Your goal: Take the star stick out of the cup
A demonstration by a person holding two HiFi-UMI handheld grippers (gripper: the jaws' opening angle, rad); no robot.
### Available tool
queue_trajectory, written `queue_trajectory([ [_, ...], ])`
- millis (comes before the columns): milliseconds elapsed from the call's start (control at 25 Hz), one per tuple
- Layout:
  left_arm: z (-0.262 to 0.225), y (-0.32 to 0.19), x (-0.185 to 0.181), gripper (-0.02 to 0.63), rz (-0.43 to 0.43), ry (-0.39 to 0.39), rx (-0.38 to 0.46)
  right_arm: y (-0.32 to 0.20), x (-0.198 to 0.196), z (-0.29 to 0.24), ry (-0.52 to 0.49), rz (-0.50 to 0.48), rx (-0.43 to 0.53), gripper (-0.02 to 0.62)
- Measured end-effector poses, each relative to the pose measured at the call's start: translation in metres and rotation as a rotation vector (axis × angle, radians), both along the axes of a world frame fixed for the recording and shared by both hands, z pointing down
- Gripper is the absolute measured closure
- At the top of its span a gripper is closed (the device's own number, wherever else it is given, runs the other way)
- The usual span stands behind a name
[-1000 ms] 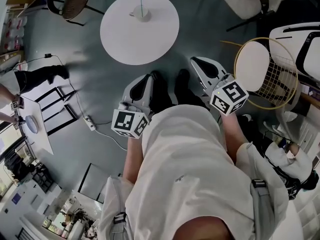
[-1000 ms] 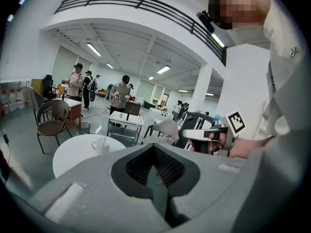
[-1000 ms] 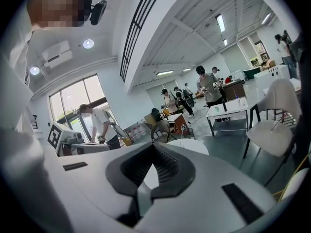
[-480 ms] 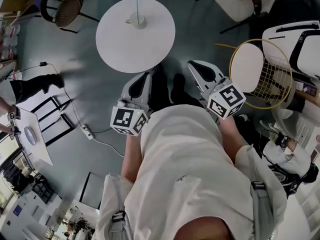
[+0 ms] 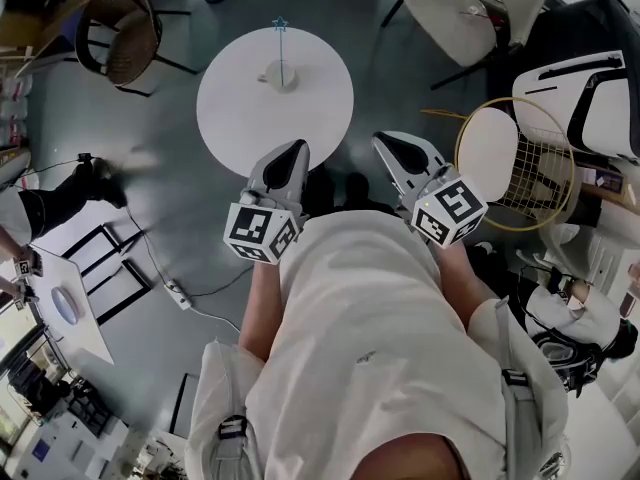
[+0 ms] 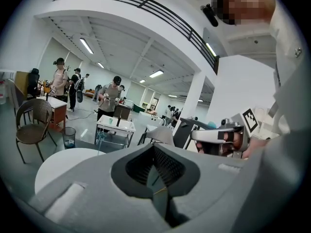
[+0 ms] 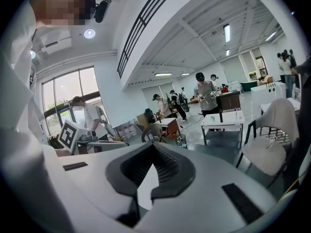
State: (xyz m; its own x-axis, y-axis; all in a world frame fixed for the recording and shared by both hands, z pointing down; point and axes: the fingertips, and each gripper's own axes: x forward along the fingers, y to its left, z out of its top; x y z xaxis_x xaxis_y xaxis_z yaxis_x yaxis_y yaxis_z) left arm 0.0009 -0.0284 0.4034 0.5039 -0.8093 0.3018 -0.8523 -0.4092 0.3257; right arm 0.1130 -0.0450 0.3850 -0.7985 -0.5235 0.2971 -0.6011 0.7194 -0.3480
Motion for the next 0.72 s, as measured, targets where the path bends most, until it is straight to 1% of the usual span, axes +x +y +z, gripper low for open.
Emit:
queue_trajectory([
  [200,-0.002,-0.037,-0.022,0.597,0.053,0.002,0.014,-0.026,-0.023,-0.004,-0.002,0.053,-0.003,0.589],
  [400,0.015,-0.068,-0.052,0.597,0.080,0.009,-0.017,-0.038,-0.047,0.001,0.026,0.092,-0.020,0.589],
  [720,0.029,-0.107,-0.067,0.597,0.162,0.040,-0.057,-0.049,-0.061,0.002,0.080,0.169,-0.040,0.589],
])
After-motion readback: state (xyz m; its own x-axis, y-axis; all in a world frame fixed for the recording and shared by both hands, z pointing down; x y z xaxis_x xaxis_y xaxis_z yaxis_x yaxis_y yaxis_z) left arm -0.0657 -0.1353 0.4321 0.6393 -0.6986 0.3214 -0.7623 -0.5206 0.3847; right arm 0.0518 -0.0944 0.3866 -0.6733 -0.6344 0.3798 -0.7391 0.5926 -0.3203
